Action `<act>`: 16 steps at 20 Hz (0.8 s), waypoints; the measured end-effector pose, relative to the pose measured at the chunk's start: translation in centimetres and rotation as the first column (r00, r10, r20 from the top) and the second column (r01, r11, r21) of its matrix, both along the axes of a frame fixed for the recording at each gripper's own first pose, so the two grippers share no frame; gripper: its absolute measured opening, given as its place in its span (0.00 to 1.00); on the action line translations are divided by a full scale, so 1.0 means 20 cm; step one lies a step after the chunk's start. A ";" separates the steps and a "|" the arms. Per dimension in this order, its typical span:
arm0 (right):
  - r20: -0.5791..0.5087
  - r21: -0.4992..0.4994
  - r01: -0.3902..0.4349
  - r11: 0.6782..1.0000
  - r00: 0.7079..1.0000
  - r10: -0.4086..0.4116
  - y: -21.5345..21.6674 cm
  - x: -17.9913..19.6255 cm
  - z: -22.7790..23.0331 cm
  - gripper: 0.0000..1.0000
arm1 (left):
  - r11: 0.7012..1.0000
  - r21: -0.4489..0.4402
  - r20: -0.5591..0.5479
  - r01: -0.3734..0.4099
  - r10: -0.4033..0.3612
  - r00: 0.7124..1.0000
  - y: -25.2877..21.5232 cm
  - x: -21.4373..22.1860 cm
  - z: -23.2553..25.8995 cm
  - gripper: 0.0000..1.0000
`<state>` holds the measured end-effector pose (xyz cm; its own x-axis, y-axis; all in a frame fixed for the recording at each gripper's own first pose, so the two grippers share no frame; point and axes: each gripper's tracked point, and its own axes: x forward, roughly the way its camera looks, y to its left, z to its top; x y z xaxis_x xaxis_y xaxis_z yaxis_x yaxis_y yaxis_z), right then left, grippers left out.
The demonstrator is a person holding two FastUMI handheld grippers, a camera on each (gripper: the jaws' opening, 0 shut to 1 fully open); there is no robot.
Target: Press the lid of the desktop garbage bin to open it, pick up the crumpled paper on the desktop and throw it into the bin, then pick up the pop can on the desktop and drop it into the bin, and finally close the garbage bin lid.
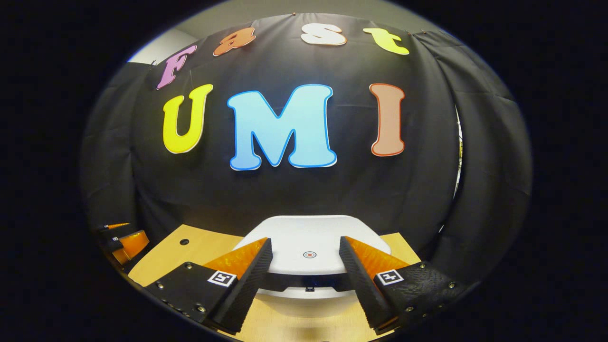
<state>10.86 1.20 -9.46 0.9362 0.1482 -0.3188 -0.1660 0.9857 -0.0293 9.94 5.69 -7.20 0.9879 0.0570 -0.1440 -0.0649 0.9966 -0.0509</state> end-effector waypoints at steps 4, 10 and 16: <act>-0.037 -0.025 -0.006 1.000 0.999 0.005 -0.01 -0.02 -0.11 0.92 | 1.000 -0.005 -0.005 -0.007 0.007 1.000 0.01 -0.01 -0.01 0.94; -0.040 -0.037 -0.008 0.999 0.999 0.007 0.00 -0.03 -0.15 0.92 | 1.000 -0.006 -0.012 -0.004 0.004 1.000 -0.01 -0.01 -0.02 0.94; -0.004 -0.010 -0.003 1.000 1.000 0.003 -0.01 -0.05 -0.20 0.93 | 1.000 -0.015 -0.017 0.006 -0.006 1.000 -0.03 0.01 -0.04 0.94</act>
